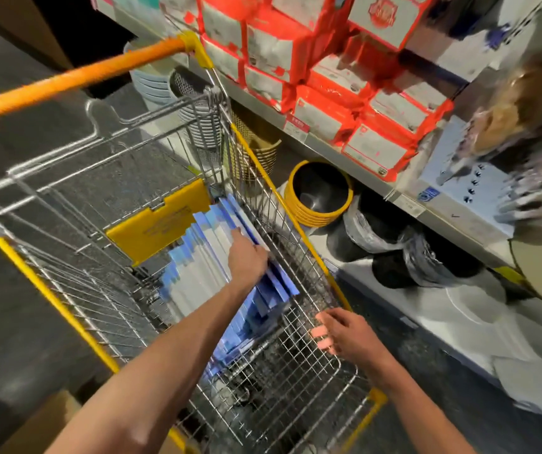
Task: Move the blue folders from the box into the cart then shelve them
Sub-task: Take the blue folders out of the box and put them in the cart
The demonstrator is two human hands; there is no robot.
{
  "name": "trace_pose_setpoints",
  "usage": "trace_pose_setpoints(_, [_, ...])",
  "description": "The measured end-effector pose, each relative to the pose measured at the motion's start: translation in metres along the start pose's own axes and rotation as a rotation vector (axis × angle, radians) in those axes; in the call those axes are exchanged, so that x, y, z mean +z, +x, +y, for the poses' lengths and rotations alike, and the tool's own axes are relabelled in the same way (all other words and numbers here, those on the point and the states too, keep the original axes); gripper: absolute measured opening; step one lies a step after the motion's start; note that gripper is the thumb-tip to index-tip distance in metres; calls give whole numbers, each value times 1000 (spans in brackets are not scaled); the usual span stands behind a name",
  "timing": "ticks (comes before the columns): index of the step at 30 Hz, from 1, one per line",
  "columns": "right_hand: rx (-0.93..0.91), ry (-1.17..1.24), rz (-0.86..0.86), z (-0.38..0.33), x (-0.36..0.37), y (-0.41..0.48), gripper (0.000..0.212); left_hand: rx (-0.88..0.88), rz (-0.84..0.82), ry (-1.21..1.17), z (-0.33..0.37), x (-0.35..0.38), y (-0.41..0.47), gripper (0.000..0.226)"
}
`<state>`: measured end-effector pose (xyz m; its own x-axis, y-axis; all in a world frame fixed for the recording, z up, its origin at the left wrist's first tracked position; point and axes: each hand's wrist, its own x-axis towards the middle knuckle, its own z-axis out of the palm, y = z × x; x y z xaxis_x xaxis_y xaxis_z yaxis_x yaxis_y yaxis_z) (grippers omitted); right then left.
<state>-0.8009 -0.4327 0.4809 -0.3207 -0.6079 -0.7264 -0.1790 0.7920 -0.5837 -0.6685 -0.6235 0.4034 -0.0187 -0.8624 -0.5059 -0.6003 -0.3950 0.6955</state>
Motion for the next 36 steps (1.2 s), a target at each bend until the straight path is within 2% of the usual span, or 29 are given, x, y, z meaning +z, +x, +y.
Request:
trace_pose_setpoints(8, [-103,15,-30,-6,10,0,15,85,-12,-83,-31,-24,-49,42])
trace_pose_setpoints(13, [-179,-13,-100,-3,25,-23,14,191,-5,-102,-52,-53,-111,29])
trace_pose_setpoints(19, [-350,-45,-179,15,52,-90,16,243,177,-163,-92,-81,-222,23])
trace_pose_setpoints(27, [-418,-118,-497,91,130,-184,22,51,432,-286,-194,-97,-399,20])
trace_pose_setpoints(36, [-420,-399,-704,171,233,-260,20,-273,478,-275,-344,-111,-532,18])
